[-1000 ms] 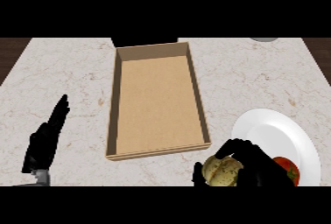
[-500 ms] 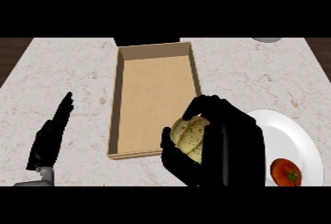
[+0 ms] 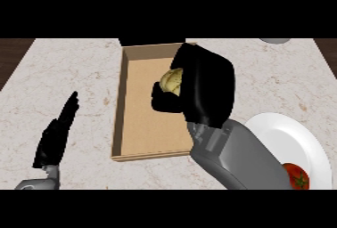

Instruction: Pick the squash from the plate and place it in the cardboard box

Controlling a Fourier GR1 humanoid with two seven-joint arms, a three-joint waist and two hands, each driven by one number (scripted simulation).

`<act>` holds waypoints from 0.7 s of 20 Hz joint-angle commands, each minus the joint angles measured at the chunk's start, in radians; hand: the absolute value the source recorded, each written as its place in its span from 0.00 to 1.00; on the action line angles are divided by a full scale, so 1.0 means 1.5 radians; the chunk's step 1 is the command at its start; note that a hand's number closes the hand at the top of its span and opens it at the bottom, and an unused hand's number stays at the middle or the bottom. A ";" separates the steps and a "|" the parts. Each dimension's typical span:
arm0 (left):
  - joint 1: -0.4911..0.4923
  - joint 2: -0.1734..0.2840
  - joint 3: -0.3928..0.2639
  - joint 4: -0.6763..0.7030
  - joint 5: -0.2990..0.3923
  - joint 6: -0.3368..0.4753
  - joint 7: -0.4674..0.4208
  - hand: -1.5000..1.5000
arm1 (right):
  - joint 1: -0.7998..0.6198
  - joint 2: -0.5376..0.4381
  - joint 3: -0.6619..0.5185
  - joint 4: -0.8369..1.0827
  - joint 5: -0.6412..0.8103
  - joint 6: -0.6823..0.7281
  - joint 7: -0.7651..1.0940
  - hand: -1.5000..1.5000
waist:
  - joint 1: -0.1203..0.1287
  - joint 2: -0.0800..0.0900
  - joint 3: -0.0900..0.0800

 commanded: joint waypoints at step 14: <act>-0.012 -0.017 -0.016 0.007 -0.017 0.001 -0.007 0.50 | -0.149 0.005 -0.085 0.526 -0.201 -0.314 -0.071 0.00 | 0.017 0.007 0.001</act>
